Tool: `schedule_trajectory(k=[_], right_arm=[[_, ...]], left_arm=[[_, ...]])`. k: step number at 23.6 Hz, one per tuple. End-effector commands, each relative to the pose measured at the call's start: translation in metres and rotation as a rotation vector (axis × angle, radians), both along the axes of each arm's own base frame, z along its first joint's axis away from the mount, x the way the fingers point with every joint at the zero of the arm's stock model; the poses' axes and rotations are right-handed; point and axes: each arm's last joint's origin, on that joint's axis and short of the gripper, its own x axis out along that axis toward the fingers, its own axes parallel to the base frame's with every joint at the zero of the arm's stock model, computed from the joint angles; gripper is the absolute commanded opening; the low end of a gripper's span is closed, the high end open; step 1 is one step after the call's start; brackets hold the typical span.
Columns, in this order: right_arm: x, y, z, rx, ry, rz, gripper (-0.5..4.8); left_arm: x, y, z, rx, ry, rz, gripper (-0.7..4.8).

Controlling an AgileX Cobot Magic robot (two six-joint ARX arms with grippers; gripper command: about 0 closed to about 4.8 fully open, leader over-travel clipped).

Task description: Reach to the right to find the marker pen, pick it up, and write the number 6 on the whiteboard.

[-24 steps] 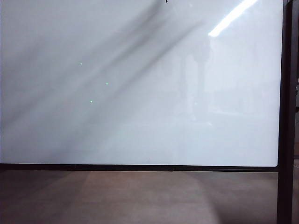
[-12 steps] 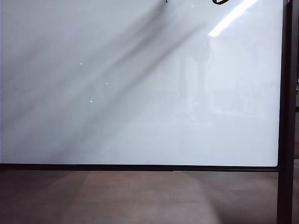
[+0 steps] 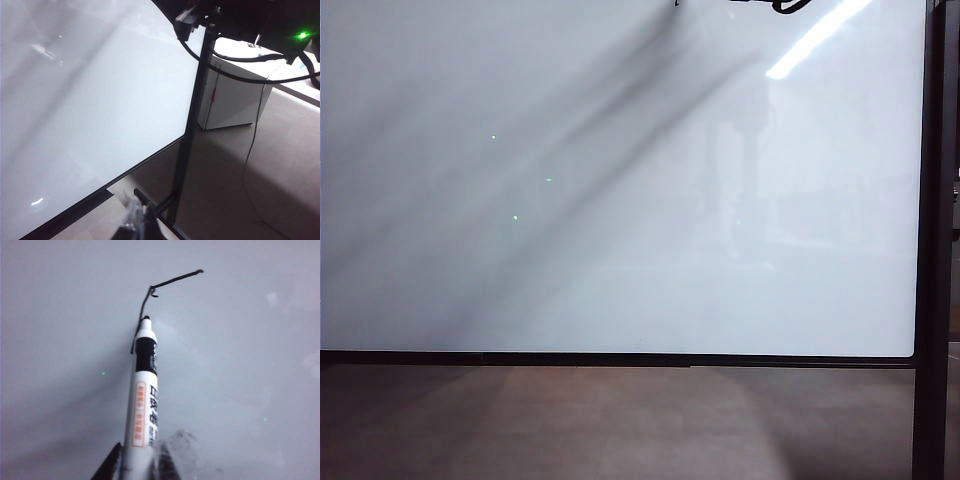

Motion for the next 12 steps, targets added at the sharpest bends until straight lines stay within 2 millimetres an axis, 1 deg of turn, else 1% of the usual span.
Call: schedule_trajectory(k=[1, 7, 12], right_arm=[[-0.0003, -0.0035, 0.0045, 0.026, -0.014, -0.069, 0.17], [-0.0015, -0.0058, 0.0038, 0.042, 0.027, -0.121, 0.17], [-0.0061, -0.0086, 0.008, 0.043, 0.04, -0.147, 0.17]], left_arm=[[-0.0006, 0.0005, 0.004, -0.008, -0.021, -0.001, -0.06], [-0.0006, 0.0005, 0.0039, -0.008, -0.02, -0.001, -0.06], [-0.0006, 0.0005, 0.0039, -0.008, -0.02, -0.001, -0.06]])
